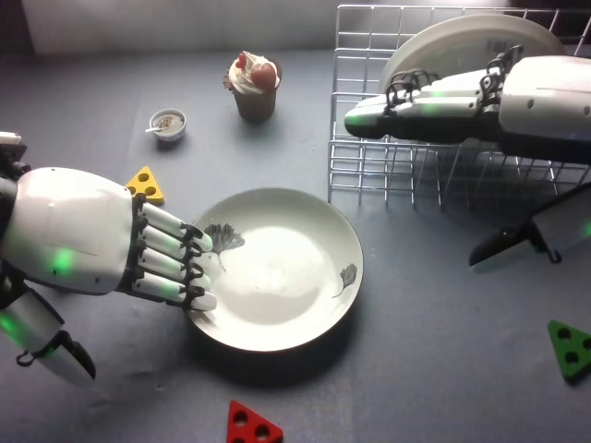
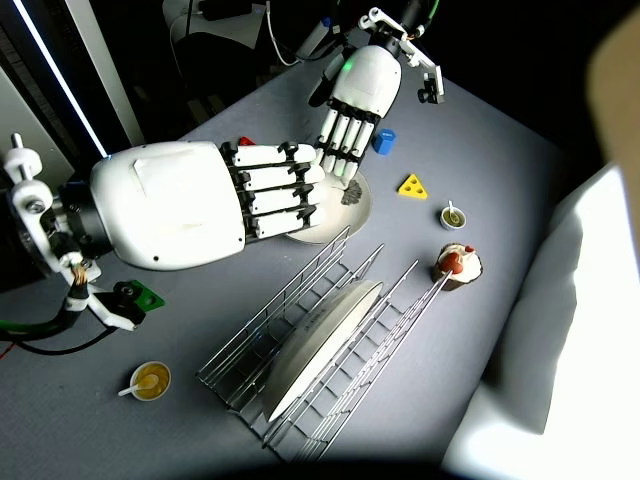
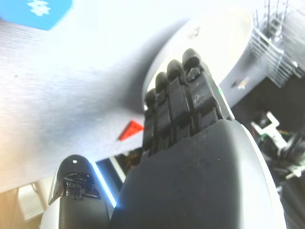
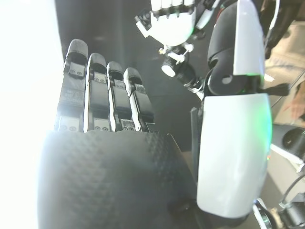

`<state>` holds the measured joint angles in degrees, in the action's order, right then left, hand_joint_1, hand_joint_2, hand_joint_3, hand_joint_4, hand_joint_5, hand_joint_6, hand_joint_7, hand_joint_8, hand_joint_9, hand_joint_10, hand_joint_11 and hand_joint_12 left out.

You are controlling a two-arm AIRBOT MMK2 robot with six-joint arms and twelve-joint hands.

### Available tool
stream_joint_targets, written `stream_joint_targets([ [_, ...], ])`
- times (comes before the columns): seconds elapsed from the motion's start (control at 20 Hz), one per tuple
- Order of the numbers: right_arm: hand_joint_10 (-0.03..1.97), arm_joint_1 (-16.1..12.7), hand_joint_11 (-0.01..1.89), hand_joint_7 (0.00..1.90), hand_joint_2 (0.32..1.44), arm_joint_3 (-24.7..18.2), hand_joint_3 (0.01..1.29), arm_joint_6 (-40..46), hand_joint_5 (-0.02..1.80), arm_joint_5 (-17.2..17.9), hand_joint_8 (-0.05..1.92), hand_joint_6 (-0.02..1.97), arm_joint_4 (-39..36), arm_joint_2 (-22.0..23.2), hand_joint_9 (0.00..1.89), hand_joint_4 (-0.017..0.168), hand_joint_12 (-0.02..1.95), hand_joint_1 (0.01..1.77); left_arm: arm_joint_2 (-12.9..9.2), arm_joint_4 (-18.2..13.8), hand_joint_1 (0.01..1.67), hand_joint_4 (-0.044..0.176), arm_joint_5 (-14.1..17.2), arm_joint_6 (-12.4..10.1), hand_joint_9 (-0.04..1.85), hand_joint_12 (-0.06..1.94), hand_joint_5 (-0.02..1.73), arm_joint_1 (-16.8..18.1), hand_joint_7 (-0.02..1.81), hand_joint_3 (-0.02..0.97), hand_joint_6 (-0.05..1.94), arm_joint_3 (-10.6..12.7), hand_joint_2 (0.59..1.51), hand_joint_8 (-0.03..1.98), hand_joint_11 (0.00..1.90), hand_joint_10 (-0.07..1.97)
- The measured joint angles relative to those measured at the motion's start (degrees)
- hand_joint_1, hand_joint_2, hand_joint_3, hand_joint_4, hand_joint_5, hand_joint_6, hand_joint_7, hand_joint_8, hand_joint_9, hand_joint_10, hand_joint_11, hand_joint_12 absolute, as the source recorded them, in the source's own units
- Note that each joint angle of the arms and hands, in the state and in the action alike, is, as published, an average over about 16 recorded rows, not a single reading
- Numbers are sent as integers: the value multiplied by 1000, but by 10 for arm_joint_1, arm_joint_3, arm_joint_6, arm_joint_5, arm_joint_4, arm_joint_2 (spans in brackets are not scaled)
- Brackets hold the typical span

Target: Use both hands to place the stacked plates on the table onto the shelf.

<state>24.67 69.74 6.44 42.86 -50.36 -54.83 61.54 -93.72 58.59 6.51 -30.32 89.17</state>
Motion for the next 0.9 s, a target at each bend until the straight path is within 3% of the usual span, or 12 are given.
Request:
stream_joint_targets([
  [0.5,15,20,301,133,868,-47,13,-152,147,-44,24,24,-7,-1,189,-3,52,1154,-1,-11,77,-11,-22,21,256,11,157,-26,236,19,-27,-10,1094,-3,226,12],
  [0.9,15,35,312,173,869,-76,12,-292,195,-65,25,23,17,-3,200,3,52,1133,-4,5,70,-11,-21,35,221,3,127,-63,183,18,-33,-4,1093,-15,212,-2],
])
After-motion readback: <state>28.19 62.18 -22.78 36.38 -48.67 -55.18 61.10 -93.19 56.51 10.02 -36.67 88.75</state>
